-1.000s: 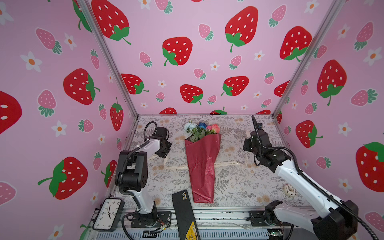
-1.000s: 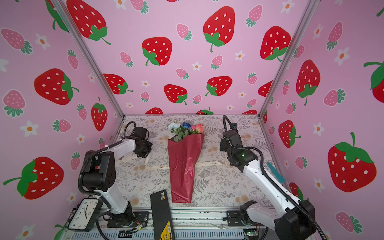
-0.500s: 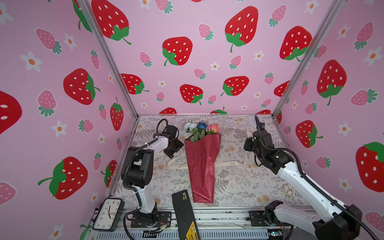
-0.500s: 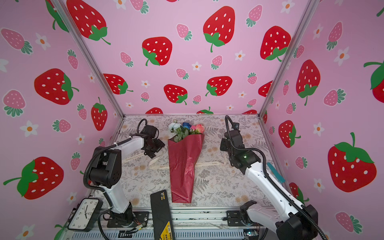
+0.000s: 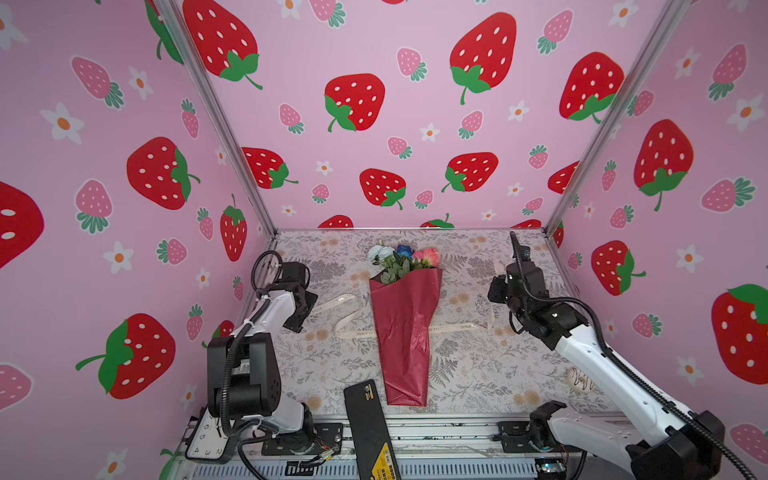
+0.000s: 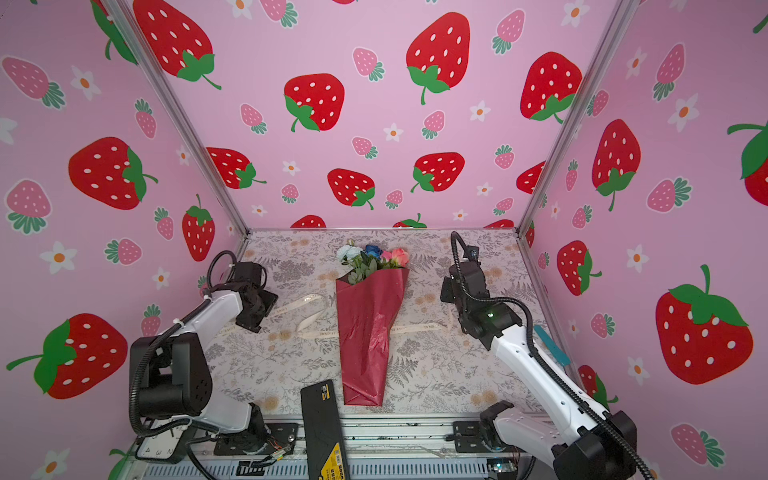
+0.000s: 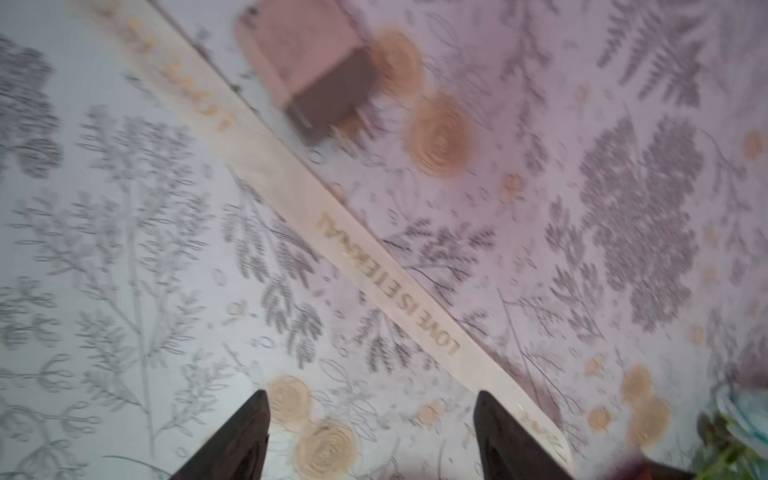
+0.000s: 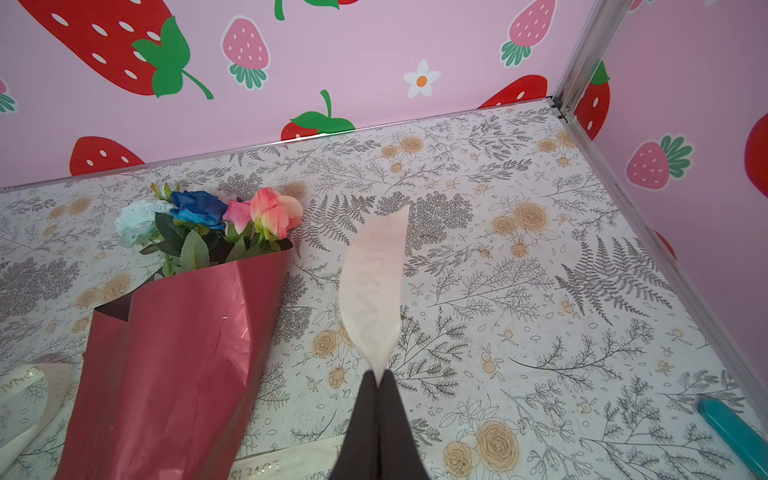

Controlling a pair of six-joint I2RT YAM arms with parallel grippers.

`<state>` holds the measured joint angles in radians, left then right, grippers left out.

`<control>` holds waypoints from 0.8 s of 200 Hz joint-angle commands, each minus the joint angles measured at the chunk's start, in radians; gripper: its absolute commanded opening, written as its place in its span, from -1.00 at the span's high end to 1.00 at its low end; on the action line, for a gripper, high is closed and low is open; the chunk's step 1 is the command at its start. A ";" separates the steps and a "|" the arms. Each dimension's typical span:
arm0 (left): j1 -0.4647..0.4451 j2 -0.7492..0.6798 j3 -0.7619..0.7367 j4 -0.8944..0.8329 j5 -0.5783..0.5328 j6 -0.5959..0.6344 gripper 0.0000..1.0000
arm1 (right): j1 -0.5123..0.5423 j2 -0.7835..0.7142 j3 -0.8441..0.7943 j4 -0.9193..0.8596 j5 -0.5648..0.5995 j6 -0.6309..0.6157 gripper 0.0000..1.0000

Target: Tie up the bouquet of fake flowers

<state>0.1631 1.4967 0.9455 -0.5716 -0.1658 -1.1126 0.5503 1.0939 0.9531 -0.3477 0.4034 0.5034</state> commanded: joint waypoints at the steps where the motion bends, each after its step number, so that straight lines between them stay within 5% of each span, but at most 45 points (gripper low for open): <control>1: 0.078 -0.058 -0.042 0.019 -0.061 -0.020 -0.56 | -0.006 0.012 0.001 0.005 0.016 0.025 1.00; 78: 0.288 0.034 -0.002 0.034 -0.078 -0.084 -0.21 | -0.007 0.032 0.015 -0.025 -0.019 0.071 1.00; 160: 0.320 0.285 0.235 -0.124 -0.116 -0.033 -0.17 | -0.007 0.037 0.008 -0.024 -0.023 0.091 1.00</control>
<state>0.4747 1.7412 1.1240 -0.6098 -0.2440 -1.1519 0.5491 1.1309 0.9531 -0.3626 0.3794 0.5751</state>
